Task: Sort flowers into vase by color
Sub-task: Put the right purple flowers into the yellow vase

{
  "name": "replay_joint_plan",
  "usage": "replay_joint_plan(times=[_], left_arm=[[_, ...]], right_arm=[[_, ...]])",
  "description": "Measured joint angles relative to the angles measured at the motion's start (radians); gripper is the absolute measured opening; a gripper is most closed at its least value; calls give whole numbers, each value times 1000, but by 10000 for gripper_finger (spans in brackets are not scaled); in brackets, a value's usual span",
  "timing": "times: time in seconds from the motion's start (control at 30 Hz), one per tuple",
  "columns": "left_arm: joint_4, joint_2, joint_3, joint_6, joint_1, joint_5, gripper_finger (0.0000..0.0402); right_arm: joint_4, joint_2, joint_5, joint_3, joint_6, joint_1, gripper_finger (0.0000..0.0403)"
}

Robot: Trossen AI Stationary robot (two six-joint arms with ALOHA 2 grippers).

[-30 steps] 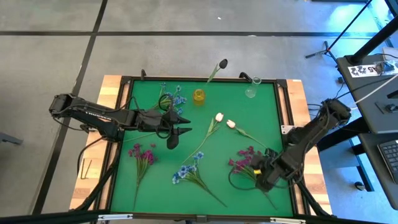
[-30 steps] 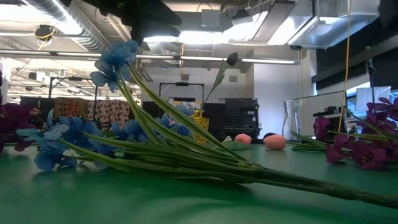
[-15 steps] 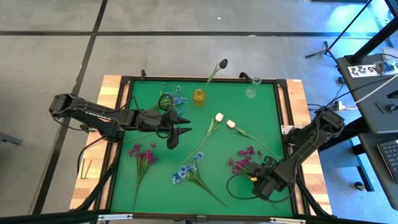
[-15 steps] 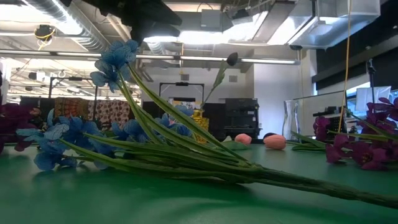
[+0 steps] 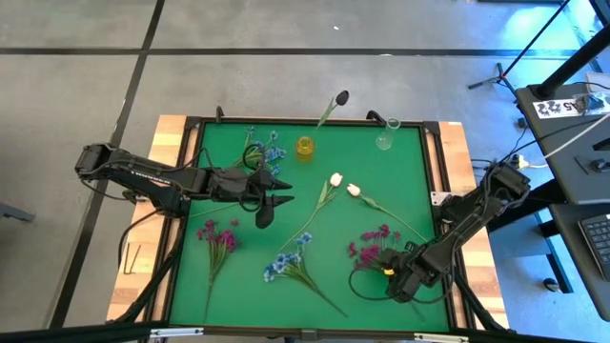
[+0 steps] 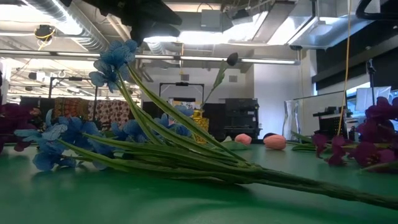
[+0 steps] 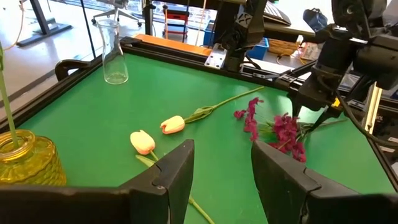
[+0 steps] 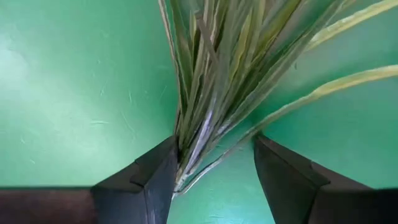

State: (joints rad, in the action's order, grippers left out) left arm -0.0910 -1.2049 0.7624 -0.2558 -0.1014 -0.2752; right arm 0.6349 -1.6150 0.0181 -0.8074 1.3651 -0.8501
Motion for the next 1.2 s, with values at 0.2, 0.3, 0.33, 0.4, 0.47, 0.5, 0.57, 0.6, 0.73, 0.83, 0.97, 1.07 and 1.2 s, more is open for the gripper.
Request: replay_joint_plan(times=[0.2, 0.3, 0.33, 0.4, 0.47, 0.5, 0.57, 0.6, 0.73, 0.83, 0.97, 1.07, 1.2], left_arm=[[0, 0, 0, 0, 0, 0, 155], [0, 0, 0, 0, 0, 0, 155], [0, 0, 0, 0, 0, 0, 155], [0, 0, 0, 0, 0, 0, 155], [0, 0, 0, 0, 0, 0, 155], [0, 0, 0, 0, 0, 0, 155], [0, 0, 0, 0, 0, 0, 155], [0, 0, 0, 0, 0, 0, 155], [0, 0, 0, 0, 0, 0, 155], [0, 0, 0, 0, 0, 0, 155], [0, 0, 0, 0, 0, 0, 155], [0, 0, 0, 0, 0, 0, 155], [0, 0, 0, 0, 0, 0, 155]], right_arm=[[-3, 28, -8, 3, -7, 0, 209], [-4, 44, -17, 7, -5, 0, 209], [-4, 48, -19, 7, -4, 0, 209], [-8, 54, -23, 7, -3, 0, 209], [-12, 58, -24, 7, -4, 0, 208], [-11, 58, -24, 7, -6, 0, 206], [-10, 59, -25, 7, -9, 0, 195], [-10, 59, -25, 7, -10, 0, 186], [-9, 60, -30, 7, -11, 0, 142], [-8, 60, -34, 7, -11, 0, 102], [-6, 60, -35, 6, -11, 0, 47], [-6, 62, -35, 5, -12, 0, 12], [-4, 74, -27, 5, -12, 0, 16]])
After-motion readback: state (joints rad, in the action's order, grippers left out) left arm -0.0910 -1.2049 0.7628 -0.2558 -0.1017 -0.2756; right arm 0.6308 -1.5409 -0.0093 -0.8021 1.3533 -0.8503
